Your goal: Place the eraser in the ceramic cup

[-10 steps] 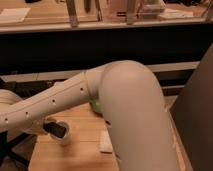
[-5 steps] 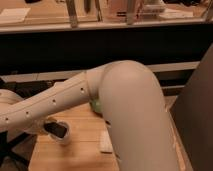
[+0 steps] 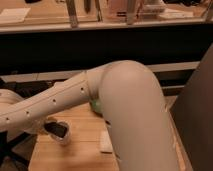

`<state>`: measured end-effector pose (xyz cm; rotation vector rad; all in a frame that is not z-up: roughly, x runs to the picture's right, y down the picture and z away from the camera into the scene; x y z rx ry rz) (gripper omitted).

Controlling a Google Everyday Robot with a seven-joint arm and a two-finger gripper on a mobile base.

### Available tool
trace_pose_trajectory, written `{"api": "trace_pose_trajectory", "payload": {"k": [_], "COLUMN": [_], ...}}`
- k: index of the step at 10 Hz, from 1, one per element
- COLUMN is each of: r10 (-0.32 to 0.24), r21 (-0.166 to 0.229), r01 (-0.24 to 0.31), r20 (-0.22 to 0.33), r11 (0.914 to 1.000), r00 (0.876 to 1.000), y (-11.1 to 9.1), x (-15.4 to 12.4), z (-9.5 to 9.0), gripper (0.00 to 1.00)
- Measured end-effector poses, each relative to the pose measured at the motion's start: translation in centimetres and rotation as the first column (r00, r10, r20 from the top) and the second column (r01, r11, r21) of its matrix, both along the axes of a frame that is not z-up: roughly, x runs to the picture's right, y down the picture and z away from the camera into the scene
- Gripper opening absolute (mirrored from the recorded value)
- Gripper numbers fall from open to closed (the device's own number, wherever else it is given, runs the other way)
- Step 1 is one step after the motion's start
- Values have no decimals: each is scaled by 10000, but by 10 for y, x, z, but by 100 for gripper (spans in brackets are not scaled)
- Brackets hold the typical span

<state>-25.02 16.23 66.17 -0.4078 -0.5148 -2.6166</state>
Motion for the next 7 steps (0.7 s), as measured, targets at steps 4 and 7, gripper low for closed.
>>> {"api": "trace_pose_trajectory", "payload": {"k": [4,7], "r10": [-113,-215], "r21": [-35,-50], "r01": [113,215], "r20": [14,36], "r11": [9999,9998], "r00": [9999,9998], "y": [0,0], "x": [2,1], "z": [1,2], "gripper": [32,32]}}
